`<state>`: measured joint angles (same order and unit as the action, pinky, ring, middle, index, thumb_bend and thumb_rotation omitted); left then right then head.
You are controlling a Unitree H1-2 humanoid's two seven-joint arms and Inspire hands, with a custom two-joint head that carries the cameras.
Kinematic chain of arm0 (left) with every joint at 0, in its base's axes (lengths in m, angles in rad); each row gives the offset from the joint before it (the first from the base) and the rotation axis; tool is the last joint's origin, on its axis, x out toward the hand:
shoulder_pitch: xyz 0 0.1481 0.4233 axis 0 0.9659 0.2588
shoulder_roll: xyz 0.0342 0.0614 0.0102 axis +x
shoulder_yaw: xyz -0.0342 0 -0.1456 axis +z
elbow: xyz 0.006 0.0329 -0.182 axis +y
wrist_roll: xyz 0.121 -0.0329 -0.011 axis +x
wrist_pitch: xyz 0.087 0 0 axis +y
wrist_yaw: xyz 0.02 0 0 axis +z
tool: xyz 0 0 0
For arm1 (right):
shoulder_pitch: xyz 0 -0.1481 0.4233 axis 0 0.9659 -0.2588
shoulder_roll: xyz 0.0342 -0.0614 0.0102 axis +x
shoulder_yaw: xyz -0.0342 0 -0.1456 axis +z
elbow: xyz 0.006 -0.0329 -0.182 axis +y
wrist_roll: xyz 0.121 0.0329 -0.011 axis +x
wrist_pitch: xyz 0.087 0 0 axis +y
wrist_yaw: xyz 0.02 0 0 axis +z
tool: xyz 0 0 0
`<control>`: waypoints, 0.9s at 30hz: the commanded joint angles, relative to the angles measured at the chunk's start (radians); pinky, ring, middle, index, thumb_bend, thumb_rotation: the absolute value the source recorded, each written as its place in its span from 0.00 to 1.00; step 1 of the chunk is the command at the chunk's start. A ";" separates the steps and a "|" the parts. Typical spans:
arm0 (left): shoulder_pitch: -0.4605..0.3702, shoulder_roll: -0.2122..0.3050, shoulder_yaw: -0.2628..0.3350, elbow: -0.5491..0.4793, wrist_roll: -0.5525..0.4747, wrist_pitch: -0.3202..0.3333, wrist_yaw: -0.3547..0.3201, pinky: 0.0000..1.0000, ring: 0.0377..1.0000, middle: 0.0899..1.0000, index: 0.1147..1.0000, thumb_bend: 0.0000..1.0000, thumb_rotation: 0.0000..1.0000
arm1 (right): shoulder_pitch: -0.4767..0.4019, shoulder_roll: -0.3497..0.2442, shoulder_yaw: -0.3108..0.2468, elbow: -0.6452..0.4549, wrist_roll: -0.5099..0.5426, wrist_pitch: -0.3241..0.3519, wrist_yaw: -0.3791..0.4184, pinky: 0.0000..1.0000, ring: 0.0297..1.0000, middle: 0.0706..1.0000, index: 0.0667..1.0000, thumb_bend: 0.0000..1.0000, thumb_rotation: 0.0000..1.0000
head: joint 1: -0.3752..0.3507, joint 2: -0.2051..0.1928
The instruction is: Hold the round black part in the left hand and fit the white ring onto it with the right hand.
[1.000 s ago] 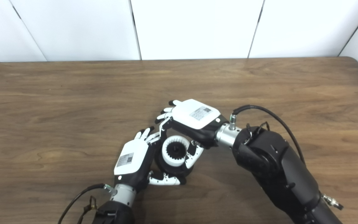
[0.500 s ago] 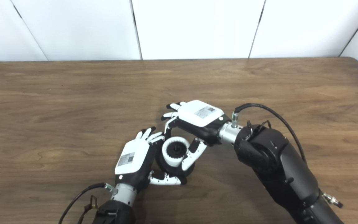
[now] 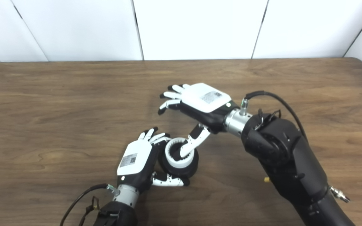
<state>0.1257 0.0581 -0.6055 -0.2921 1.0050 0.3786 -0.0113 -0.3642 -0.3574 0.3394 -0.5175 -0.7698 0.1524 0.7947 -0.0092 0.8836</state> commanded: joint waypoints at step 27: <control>-0.007 -0.038 -0.018 0.006 0.230 0.061 -0.221 1.00 0.94 0.87 0.73 0.95 0.43 | -0.080 -0.011 -0.063 -0.053 0.032 0.078 0.002 1.00 1.00 0.93 0.74 1.00 0.52 | -0.021 0.005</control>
<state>0.1075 0.0490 -0.6140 -0.3072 1.2182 0.4119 -0.1655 -0.3974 -0.3593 0.2968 -0.5523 -0.7376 0.2303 0.8253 -0.0291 0.8882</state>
